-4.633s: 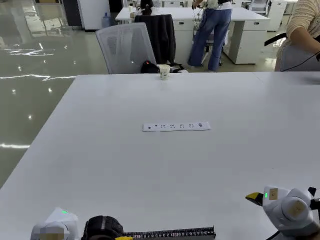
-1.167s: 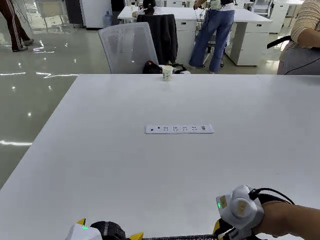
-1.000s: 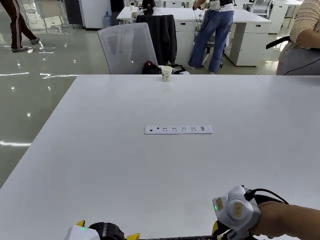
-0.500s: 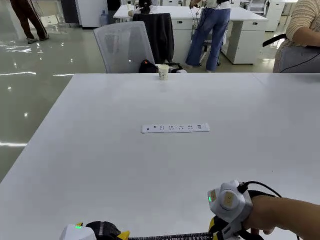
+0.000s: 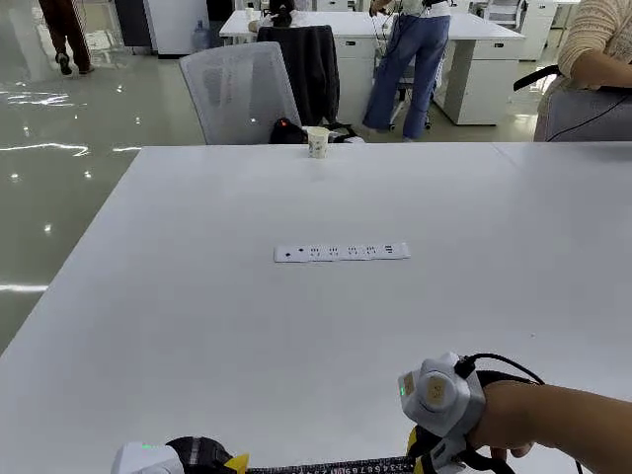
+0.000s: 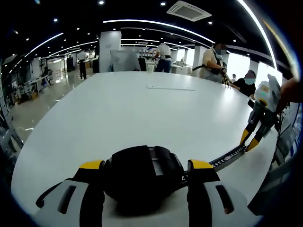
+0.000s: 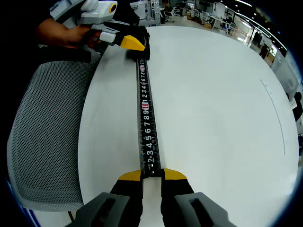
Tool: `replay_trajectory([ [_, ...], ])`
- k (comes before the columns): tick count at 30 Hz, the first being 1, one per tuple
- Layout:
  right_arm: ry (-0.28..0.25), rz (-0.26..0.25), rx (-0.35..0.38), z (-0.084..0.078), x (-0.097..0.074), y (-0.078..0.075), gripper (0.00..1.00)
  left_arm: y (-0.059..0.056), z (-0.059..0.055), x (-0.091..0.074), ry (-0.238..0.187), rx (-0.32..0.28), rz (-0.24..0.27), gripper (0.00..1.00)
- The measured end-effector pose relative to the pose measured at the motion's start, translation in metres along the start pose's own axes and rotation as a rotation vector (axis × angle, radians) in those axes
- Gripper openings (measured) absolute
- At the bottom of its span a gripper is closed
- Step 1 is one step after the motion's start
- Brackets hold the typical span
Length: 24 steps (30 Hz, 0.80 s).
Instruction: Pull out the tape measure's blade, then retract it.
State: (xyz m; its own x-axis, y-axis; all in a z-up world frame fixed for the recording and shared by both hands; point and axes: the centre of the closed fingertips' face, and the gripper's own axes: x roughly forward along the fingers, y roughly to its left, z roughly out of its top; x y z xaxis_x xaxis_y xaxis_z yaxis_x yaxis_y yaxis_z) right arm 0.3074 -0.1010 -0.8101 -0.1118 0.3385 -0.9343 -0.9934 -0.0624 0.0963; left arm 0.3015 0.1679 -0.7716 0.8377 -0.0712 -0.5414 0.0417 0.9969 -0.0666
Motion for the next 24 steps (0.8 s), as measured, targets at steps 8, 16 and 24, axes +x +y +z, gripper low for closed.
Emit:
replay_trajectory([
  [8, 0.007, -0.021, -0.020, 0.0002, 0.0004, 0.0014, 0.11, 0.0022, 0.0015, -0.0022, 0.000, -0.029, 0.002, 0.62],
  [16, 0.008, -0.030, -0.024, 0.0006, 0.0008, -0.0002, 0.10, 0.0026, 0.0027, -0.0030, -0.007, -0.058, -0.013, 0.61],
  [24, 0.006, -0.038, -0.004, 0.0010, 0.0010, -0.0007, 0.10, 0.0030, 0.0009, -0.0024, 0.009, -0.018, -0.010, 0.60],
])
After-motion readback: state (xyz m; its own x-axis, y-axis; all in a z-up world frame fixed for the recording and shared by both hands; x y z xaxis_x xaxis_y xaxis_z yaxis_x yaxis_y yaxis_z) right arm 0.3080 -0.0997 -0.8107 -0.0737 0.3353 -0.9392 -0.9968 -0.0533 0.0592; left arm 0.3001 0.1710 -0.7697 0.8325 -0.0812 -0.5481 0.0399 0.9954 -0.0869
